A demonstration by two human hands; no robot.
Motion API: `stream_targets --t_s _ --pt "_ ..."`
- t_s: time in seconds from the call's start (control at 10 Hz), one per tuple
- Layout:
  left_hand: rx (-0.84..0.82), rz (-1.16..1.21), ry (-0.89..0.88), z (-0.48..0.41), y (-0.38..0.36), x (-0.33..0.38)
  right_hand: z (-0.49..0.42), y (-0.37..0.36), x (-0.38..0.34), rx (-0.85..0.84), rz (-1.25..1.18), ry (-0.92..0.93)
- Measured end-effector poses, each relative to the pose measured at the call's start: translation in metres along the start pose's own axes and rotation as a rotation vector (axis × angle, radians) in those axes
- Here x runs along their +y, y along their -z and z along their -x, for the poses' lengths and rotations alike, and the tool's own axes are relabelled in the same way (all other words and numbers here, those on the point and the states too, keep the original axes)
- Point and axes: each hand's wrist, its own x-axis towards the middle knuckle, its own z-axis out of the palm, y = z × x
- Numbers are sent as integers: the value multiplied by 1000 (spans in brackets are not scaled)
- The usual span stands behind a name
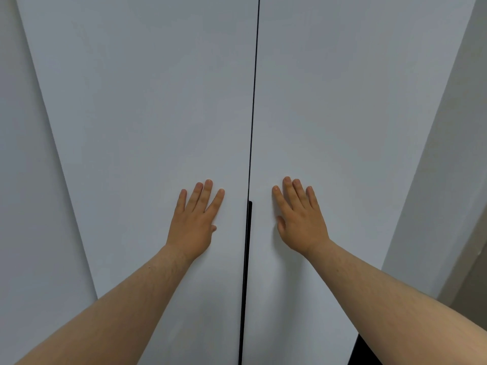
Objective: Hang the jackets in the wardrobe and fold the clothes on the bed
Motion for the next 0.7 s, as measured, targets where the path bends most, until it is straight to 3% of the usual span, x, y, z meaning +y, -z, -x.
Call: stream_targets --t_s 0.4,0.6,0.7 --pt "-22 26 -11 1 5 -1 1 -1 -8 -39 -4 -62" --pt "-39 76 -6 2 17 0 2 10 -11 -154 -75 -115" --pt "-73 278 43 2 36 1 -2 26 -12 -187 -210 -140"
